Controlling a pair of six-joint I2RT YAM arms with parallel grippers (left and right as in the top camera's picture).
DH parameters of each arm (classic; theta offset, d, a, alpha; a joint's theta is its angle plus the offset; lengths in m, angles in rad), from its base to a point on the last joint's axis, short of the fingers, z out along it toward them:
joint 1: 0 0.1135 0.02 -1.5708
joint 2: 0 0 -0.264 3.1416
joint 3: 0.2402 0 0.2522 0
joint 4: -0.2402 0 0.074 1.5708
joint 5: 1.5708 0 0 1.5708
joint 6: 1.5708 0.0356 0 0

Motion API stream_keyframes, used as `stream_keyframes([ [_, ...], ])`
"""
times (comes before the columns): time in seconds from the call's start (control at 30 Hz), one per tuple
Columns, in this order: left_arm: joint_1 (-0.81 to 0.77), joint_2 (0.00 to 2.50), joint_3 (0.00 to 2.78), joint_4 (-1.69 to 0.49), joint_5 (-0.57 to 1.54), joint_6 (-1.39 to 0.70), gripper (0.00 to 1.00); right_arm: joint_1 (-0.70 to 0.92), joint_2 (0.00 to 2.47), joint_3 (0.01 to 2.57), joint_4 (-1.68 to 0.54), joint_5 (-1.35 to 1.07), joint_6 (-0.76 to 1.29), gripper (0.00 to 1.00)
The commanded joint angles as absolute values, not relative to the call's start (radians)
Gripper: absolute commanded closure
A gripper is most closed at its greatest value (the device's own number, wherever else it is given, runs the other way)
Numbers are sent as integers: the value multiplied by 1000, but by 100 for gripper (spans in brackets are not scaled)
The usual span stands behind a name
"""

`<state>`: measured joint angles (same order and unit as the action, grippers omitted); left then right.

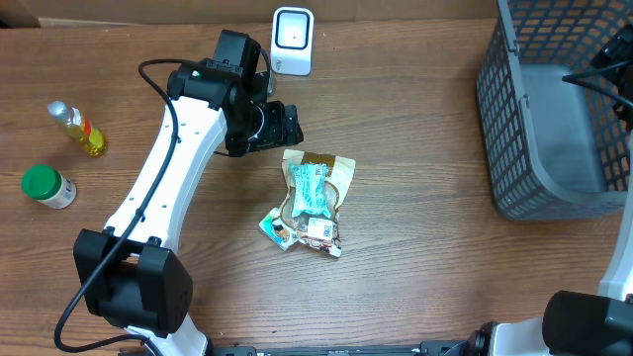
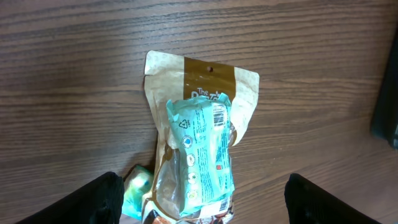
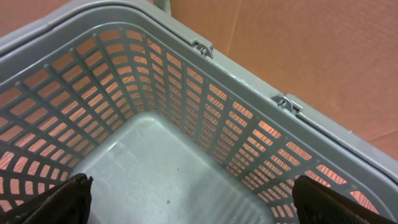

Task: Scan the item barcode
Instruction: 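Move the open left gripper over the packets at table center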

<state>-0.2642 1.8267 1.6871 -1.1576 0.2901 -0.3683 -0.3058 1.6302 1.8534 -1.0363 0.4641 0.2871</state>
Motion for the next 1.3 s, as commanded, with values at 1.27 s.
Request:
stream_keyframes([
  [1.27, -272, 1844, 1657, -1133, 224, -409, 15, -306, 1629, 1858, -1031, 478, 283, 0],
])
